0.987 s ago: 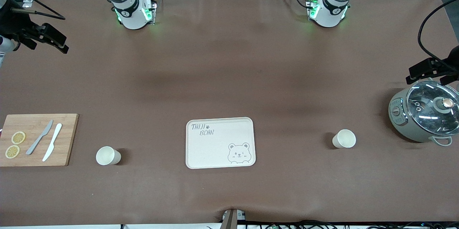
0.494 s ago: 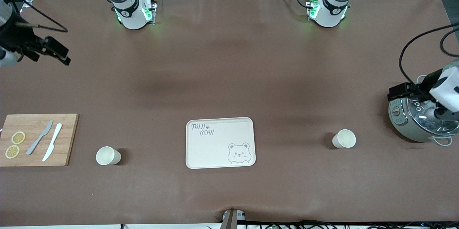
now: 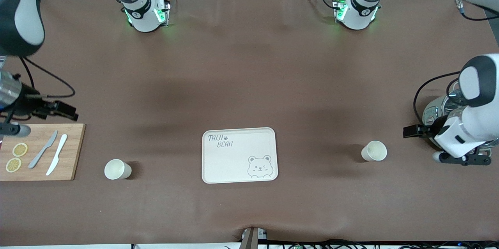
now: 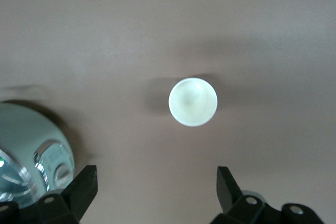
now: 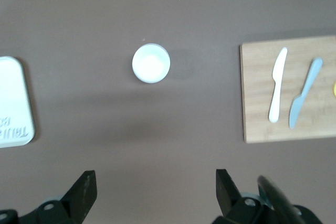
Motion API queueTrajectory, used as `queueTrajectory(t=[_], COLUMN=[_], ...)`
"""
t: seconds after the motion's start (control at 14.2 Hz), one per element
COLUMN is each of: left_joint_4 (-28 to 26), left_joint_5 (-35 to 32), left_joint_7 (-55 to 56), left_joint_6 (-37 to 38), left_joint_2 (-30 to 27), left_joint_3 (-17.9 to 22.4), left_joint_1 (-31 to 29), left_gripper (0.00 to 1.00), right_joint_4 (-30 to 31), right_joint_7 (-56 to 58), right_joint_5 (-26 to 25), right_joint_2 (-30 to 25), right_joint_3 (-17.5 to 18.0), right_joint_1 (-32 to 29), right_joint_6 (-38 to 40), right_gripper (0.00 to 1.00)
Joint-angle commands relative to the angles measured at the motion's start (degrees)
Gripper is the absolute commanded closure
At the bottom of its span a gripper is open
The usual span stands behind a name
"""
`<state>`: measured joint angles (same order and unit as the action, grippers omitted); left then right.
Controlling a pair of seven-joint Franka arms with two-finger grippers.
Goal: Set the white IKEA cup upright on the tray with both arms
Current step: 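Reach the right gripper to one white cup while the left gripper reaches the other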
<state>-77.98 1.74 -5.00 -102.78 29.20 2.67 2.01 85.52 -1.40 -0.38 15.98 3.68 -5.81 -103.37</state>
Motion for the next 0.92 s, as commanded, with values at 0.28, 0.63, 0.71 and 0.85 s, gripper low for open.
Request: queueTrajectory(t=[0.28,0.63,0.71,0.85], left_joint_4=[0.90,0.72,0.72,0.37], left_joint_5=[-0.95,-0.69,-0.78,-0.69], left_joint_7=[-1.16,-1.16,-1.16,-1.16], left_joint_6=[-6.29,-11.04,-11.74,-11.83], left_joint_2=[8.40,13.68,14.56,15.96], left_joint_3=[-0.48,-1.27,-1.27,-1.27], left_joint_1=[0.63,0.63,0.63,1.33], left_gripper=[0.00,0.00,0.00,0.00], right_joint_4=[-2.11,0.25,0.52,0.53], right_joint_7=[3.42,3.43,3.43,3.43], right_joint_5=[0.03,0.20,0.20,0.20], right_joint_2=[10.72,16.17,17.66,19.87], right_joint_3=[0.62,0.71,0.71,0.71], right_joint_1=[-2.45,-1.40,-1.13,-1.22], right_joint_6=[-7.10,-15.87,-18.16,-21.15], right_gripper=[0.00,0.00,0.00,0.00])
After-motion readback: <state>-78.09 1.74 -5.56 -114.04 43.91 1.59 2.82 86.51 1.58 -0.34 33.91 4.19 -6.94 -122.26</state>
